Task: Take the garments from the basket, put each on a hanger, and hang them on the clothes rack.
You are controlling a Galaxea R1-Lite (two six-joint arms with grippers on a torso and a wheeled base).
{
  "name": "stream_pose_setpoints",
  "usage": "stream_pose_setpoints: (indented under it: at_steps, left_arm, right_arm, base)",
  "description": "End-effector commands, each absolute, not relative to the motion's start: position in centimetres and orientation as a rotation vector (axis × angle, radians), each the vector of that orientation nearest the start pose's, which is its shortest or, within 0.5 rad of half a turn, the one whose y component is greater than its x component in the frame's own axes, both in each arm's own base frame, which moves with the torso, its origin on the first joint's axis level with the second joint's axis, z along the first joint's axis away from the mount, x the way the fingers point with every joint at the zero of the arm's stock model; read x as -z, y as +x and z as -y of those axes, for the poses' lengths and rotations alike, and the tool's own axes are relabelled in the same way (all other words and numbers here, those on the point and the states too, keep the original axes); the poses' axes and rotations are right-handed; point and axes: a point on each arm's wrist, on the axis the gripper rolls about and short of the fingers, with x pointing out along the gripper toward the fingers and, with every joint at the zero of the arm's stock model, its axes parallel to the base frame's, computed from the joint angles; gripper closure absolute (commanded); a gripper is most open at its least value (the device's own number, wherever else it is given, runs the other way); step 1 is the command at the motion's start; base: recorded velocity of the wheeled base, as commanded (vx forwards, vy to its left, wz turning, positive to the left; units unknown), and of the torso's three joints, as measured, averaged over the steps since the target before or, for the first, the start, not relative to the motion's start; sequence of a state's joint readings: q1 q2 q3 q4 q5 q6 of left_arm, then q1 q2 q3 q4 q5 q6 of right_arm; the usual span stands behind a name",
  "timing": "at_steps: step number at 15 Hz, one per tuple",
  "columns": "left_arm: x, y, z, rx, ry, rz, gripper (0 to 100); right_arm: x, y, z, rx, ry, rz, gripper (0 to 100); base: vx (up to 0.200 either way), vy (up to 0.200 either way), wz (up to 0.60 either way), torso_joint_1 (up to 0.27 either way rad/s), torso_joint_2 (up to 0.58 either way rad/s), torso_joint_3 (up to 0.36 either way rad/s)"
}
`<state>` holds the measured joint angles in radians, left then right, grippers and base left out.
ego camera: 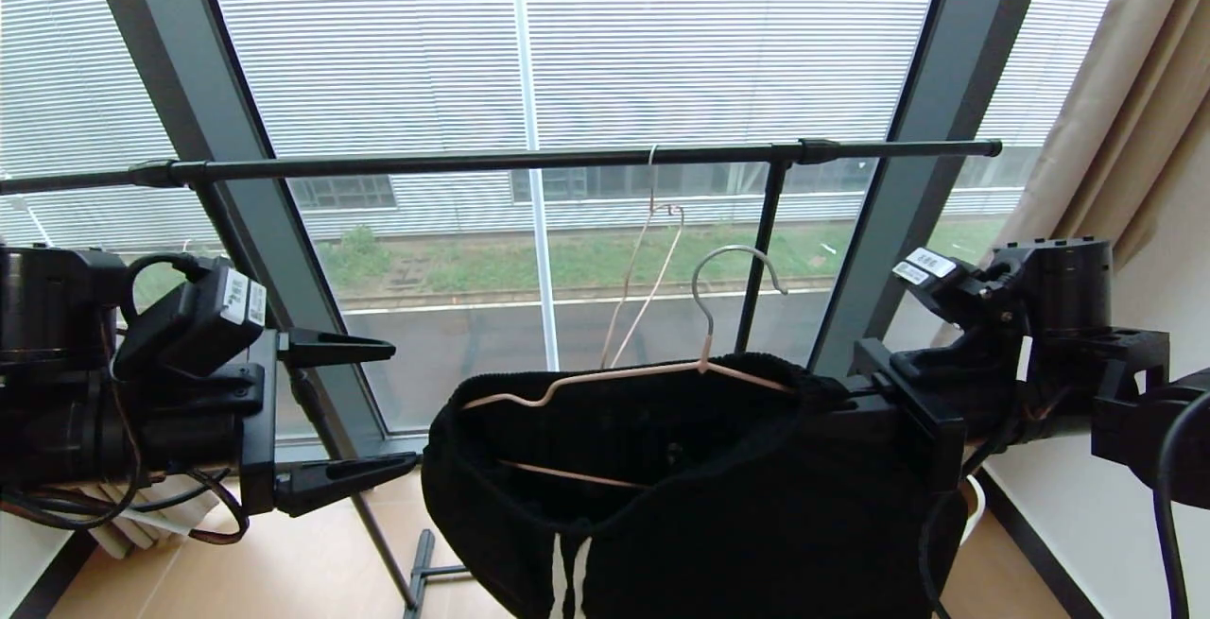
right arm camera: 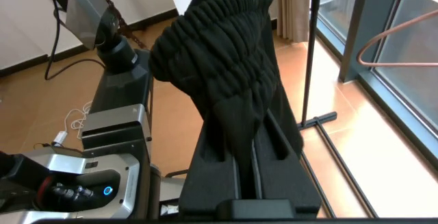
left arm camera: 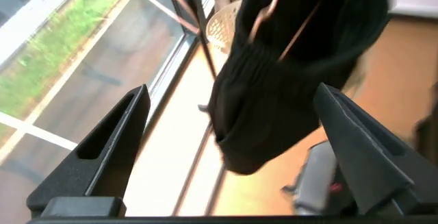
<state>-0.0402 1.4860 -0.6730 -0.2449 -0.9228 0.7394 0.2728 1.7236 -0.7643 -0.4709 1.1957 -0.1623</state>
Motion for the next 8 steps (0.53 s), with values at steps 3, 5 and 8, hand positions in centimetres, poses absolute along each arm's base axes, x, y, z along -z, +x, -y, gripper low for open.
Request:
stream_pose_setpoints:
  at_steps: [3, 5, 8]
  left_arm:
    - [-14.6, 25.1, 2.9, 1.118, 0.47, -0.197, 0]
    - [-14.7, 25.7, 3.6, 1.131, 0.48, -0.195, 0]
    - [-14.6, 26.9, 5.1, 1.089, 0.505, -0.253, 0]
  right_arm:
    - [-15.6, 26.7, -9.5, -1.489, 0.115, -0.352, 100]
    - [-15.9, 26.4, -9.4, -1.51, 0.118, -0.343, 100]
    - [-15.8, 26.3, -9.4, -1.513, 0.12, -0.346, 100]
  base:
    - [0.0, 0.0, 0.0, 0.0, 0.0, 0.0]
    - [0.0, 0.0, 0.0, 0.0, 0.0, 0.0]
    - [0.0, 0.0, 0.0, 0.0, 0.0, 0.0]
